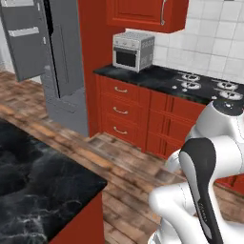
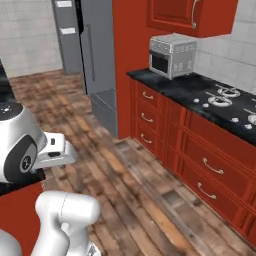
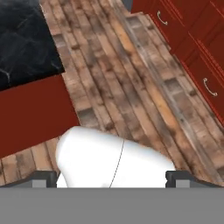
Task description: Open the fridge, grab two sodas, and place both sodas inside the bowl with ice on the dining counter.
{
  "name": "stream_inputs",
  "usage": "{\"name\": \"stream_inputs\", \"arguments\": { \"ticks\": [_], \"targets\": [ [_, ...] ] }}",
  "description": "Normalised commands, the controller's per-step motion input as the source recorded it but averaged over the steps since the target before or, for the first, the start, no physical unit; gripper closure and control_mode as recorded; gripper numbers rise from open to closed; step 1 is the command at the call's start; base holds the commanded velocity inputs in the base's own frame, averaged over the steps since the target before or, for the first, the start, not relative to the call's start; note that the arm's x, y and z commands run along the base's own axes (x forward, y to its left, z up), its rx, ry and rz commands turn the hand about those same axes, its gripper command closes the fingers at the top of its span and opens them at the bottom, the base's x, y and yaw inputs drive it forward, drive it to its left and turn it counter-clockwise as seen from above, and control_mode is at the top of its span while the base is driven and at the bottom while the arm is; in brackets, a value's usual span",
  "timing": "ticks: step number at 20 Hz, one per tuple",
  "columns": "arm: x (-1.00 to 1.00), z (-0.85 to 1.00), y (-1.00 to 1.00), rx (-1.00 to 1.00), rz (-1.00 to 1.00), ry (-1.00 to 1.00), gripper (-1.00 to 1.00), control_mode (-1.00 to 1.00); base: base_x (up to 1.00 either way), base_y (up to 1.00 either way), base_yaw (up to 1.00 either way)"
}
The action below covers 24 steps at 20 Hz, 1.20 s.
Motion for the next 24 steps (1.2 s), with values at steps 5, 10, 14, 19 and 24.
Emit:
{"name": "stream_inputs", "arguments": {
  "ticks": [5,10,14,19,24],
  "targets": [
    [0.00,0.00,0.00,0.00,0.00,0.00,-1.00,1.00,0.92,-0.33,0.46],
    [0.00,0.00,0.00,0.00,0.00,0.00,-1.00,1.00,0.95,-0.34,0.45],
    [0.00,0.00,0.00,0.00,0.00,0.00,-1.00,1.00,0.92,-0.39,0.45],
    [0.00,0.00,0.00,0.00,0.00,0.00,-1.00,1.00,0.86,-0.44,0.44],
    [0.00,0.00,0.00,0.00,0.00,0.00,-1.00,1.00,0.92,-0.26,0.39]
  ]
}}
